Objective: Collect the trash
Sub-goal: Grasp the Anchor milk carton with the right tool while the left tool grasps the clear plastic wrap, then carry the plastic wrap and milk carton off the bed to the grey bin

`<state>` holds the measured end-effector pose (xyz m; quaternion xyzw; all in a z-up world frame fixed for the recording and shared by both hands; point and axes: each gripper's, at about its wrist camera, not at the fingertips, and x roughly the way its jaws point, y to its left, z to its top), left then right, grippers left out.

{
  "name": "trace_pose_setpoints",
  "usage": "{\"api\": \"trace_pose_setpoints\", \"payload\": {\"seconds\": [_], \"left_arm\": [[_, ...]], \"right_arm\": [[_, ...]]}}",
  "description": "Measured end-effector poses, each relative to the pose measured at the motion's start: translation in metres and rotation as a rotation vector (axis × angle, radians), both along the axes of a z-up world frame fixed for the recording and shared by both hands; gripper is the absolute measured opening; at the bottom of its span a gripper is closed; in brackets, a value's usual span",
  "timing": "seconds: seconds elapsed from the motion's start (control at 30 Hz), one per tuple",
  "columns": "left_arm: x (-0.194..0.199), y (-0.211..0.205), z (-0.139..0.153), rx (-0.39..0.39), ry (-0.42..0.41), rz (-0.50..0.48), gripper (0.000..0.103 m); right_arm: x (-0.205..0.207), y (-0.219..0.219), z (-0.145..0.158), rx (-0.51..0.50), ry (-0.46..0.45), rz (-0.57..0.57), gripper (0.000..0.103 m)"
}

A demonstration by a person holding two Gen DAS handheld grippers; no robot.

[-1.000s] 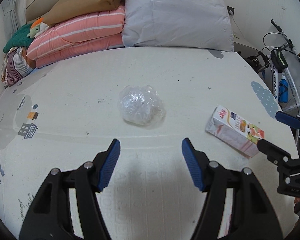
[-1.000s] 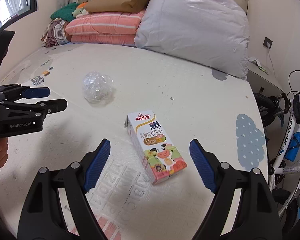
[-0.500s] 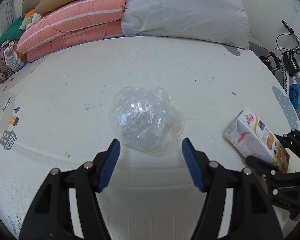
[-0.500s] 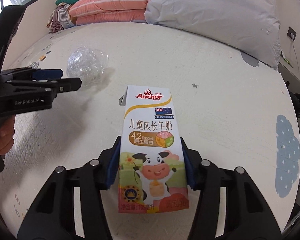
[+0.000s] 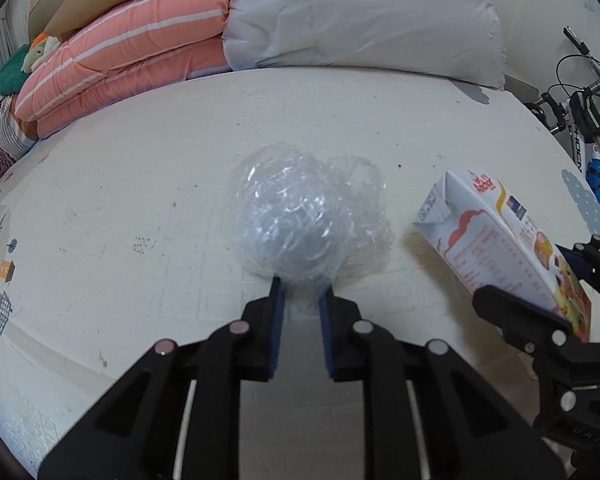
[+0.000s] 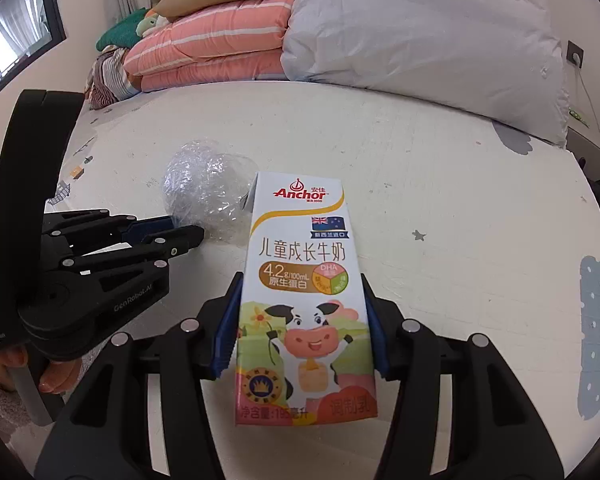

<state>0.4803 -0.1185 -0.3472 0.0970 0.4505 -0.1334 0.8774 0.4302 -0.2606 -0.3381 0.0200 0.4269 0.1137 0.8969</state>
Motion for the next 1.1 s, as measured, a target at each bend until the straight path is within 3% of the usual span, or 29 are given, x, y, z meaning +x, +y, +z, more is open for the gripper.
{"api": "trace_pose_setpoints", "payload": {"seconds": [0.2,0.57,0.77,1.1], "left_arm": [[-0.018,-0.007,0.010,0.012,-0.056,-0.039,0.007],[-0.053,-0.005,0.038,-0.031,-0.090,-0.040,0.005],[-0.099,-0.003,0.065,-0.040,-0.105,-0.060,0.005],[-0.212,-0.028,0.106,-0.064,-0.131,-0.165,0.005]], "right_arm": [[-0.012,0.001,0.007,-0.009,-0.008,-0.014,0.051],[-0.045,-0.006,0.030,0.005,-0.026,-0.053,0.051],[-0.094,-0.014,0.054,0.005,-0.038,-0.102,0.051],[-0.213,-0.056,0.077,0.039,-0.033,-0.232,0.051]]}}
